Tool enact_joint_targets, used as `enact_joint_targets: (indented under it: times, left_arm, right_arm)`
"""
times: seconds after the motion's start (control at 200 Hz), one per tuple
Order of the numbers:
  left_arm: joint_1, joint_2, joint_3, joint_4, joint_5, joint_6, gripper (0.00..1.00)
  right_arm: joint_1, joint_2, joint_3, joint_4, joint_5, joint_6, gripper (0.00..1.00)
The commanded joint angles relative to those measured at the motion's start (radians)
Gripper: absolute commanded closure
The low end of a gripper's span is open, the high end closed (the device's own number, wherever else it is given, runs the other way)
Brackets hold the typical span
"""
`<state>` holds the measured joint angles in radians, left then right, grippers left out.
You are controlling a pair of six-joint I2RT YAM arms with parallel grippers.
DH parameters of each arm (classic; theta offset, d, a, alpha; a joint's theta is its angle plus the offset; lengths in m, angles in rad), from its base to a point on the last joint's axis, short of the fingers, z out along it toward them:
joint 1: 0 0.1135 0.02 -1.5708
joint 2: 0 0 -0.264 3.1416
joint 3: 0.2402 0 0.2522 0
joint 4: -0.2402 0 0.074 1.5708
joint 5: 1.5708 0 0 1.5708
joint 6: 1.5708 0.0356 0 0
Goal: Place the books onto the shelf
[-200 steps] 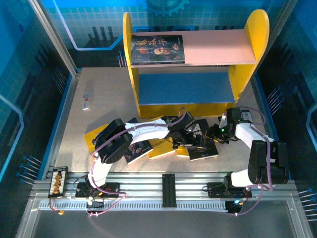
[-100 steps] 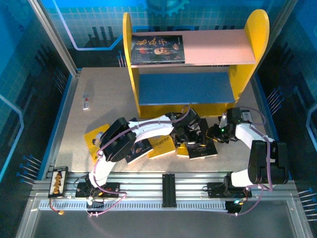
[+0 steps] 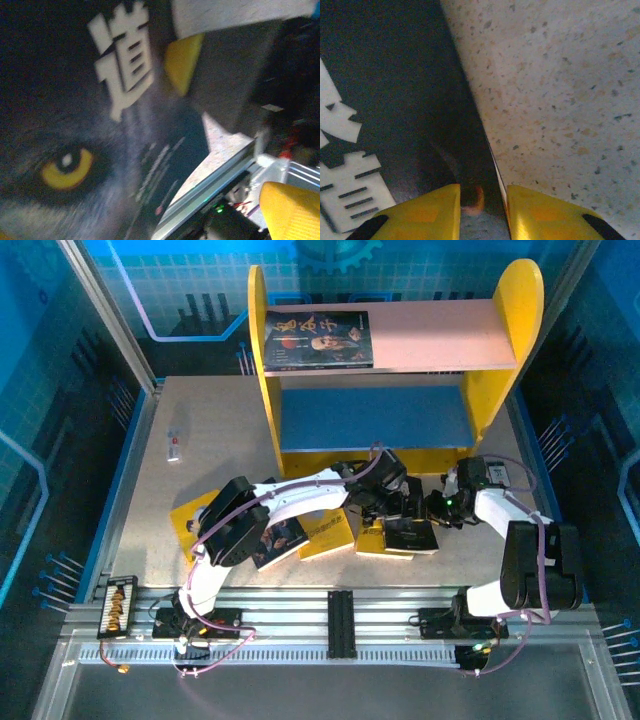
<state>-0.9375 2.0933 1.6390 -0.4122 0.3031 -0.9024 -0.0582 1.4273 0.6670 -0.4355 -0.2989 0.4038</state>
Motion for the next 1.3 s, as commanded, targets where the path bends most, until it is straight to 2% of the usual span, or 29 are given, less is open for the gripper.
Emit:
enact_joint_targets:
  times: [0.0, 0.185, 0.51, 0.605, 0.746, 0.836, 0.916, 1.066, 1.296]
  left_arm:
    - [0.002, -0.063, -0.030, 0.191, 0.035, -0.034, 0.01]
    - [0.009, -0.051, -0.010, 0.135, 0.000, -0.022, 0.06]
    - [0.008, -0.045, 0.004, -0.062, -0.193, 0.091, 0.19]
    - [0.008, -0.042, -0.001, -0.047, -0.195, 0.103, 0.30]
    - [0.006, -0.029, -0.004, -0.012, -0.179, 0.097, 0.56]
    - [0.006, -0.025, -0.005, -0.001, -0.177, 0.094, 0.69]
    - [0.006, -0.024, -0.005, 0.002, -0.183, 0.095, 0.77]
    - [0.005, -0.016, 0.003, 0.018, -0.191, 0.103, 1.00]
    - [-0.005, -0.062, 0.034, -0.008, -0.185, 0.163, 1.00]
  right_arm:
    - [0.050, 0.023, -0.032, -0.069, -0.062, 0.006, 0.71]
    - [0.052, 0.025, -0.030, -0.069, -0.062, 0.005, 0.71]
    - [0.052, 0.024, -0.027, -0.072, -0.064, 0.003, 0.68]
    - [0.052, 0.021, -0.027, -0.072, -0.072, 0.002, 0.64]
    - [0.052, 0.017, -0.023, -0.077, -0.074, 0.000, 0.61]
    - [0.051, 0.009, -0.017, -0.089, -0.068, -0.001, 0.60]
    - [0.051, -0.010, -0.009, -0.101, -0.059, -0.003, 0.59]
    - [0.040, -0.051, 0.003, -0.125, -0.040, -0.006, 0.56]
    - [-0.020, -0.214, 0.027, -0.196, -0.034, 0.004, 0.51]
